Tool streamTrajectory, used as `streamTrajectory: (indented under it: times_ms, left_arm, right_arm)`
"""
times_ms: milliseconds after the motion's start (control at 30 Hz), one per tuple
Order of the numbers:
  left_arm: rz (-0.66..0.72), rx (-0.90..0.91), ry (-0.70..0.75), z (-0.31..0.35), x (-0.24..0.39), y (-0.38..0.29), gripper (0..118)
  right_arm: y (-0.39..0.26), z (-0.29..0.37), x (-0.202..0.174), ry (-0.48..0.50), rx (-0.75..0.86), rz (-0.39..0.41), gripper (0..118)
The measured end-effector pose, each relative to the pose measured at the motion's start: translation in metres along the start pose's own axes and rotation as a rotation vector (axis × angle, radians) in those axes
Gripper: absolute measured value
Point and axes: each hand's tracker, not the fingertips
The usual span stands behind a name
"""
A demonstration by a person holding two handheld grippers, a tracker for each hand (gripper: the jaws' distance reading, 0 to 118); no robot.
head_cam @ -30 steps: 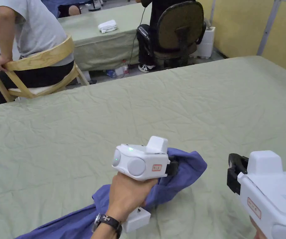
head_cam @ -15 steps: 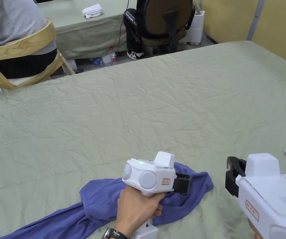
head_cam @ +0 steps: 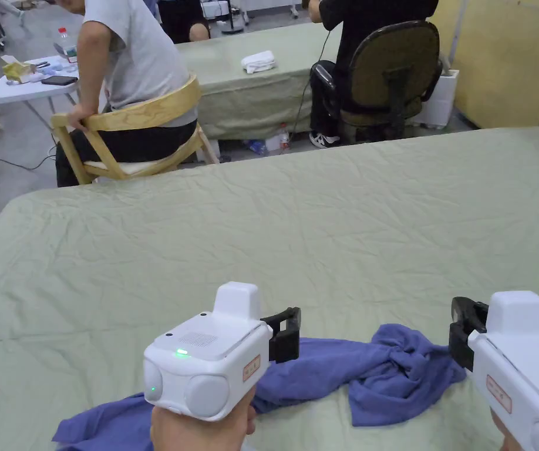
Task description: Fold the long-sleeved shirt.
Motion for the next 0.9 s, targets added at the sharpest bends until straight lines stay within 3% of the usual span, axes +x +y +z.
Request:
streamTrajectory:
  times_ms: [100, 200, 233, 533, 733, 900]
  left_arm:
    - [0.018, 0.042, 0.084, 0.047, -0.025, -0.011, 42]
    - [0.036, 0.074, 0.175, 0.085, -0.048, -0.025, 4]
    - [0.029, 0.079, 0.204, 0.094, -0.055, -0.029, 1]
    - [0.167, -0.008, 0.255, 0.154, -0.123, -0.049, 0]
    - [0.221, -0.313, 0.264, 0.148, -0.183, -0.06, 0]
    - [0.244, -0.321, 0.282, 0.136, -0.212, -0.071, 0]
  right_arm:
    - [0.005, 0.006, -0.018, 0.028, 0.016, 0.023, 2]
    - [0.01, 0.011, -0.035, 0.055, 0.032, 0.051, 2]
    - [0.011, 0.013, -0.04, 0.063, 0.036, 0.056, 2]
    - [0.015, 0.018, -0.073, 0.131, 0.038, 0.078, 2]
    - [0.011, 0.015, -0.083, 0.146, 0.024, 0.104, 2]
    - [0.006, 0.004, -0.087, 0.147, -0.002, 0.113, 2]
